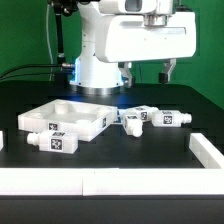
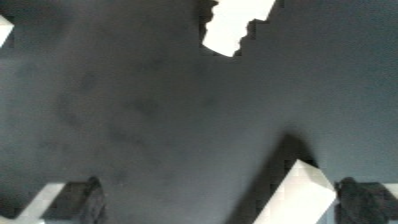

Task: Assemble one leg

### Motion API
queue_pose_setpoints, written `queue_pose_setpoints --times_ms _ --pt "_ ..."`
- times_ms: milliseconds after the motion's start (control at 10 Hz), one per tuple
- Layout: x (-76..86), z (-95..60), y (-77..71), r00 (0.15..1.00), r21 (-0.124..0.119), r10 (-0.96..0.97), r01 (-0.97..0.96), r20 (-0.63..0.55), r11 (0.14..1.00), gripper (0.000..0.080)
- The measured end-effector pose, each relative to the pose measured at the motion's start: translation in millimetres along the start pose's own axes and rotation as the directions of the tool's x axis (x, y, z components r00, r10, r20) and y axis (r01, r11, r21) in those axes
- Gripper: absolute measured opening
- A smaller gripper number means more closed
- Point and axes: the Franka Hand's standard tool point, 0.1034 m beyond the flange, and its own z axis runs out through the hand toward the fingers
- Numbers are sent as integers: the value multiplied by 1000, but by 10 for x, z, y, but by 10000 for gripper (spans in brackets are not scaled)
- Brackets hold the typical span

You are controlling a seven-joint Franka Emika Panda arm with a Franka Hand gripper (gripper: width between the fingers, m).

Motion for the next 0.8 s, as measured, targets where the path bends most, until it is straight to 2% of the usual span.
queue_pose_setpoints --times_ms 300,400,500,700,800 --pt "-15 18 16 1000 3 7 -7 4 1000 650" --pt "-87 83 75 997 25 75 -75 31 997 650" --pt "-155 147 82 988 30 147 -149 55 988 650" --pt "-262 360 -60 966 33 240 -244 99 969 650" --pt "-241 503 -132 965 32 250 -253 80 967 650"
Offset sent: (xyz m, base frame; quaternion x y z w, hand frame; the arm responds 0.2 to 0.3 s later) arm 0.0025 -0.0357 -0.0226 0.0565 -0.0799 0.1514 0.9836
